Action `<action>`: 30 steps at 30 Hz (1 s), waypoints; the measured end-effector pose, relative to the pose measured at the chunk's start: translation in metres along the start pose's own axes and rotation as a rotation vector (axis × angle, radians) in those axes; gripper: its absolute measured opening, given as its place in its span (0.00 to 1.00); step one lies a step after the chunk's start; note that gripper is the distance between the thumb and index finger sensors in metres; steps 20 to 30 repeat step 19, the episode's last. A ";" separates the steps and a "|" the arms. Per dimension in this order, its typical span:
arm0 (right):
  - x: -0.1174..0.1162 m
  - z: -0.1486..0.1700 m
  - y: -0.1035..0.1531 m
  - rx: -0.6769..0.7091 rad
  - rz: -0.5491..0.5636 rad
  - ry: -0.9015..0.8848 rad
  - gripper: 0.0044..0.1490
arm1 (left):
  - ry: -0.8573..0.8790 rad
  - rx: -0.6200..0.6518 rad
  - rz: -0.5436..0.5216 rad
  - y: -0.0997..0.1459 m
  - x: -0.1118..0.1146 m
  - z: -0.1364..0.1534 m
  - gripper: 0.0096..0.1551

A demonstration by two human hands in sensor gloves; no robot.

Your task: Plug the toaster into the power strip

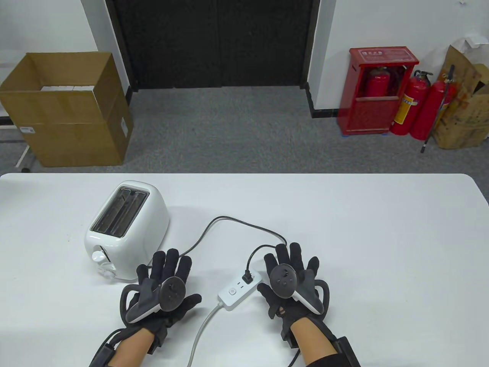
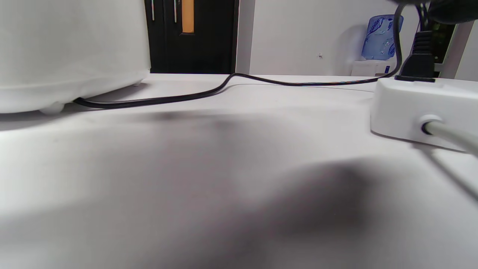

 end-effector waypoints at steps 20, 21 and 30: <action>-0.002 -0.009 0.001 0.057 0.039 0.026 0.49 | 0.013 -0.040 0.012 0.001 0.003 0.012 0.58; -0.002 -0.009 0.001 0.057 0.039 0.026 0.49 | 0.013 -0.040 0.012 0.001 0.003 0.012 0.58; -0.002 -0.009 0.001 0.057 0.039 0.026 0.49 | 0.013 -0.040 0.012 0.001 0.003 0.012 0.58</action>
Point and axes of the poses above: the tracker on the back of each hand, its own z axis roughly to the little-finger side, its own y axis roughly from the fingertips to the wrist, x = y × z, the point moved 3 cm from there along -y, roughly from the wrist to the fingertips, and after that the axes turned 10 degrees about -z, right-handed, at the moved point
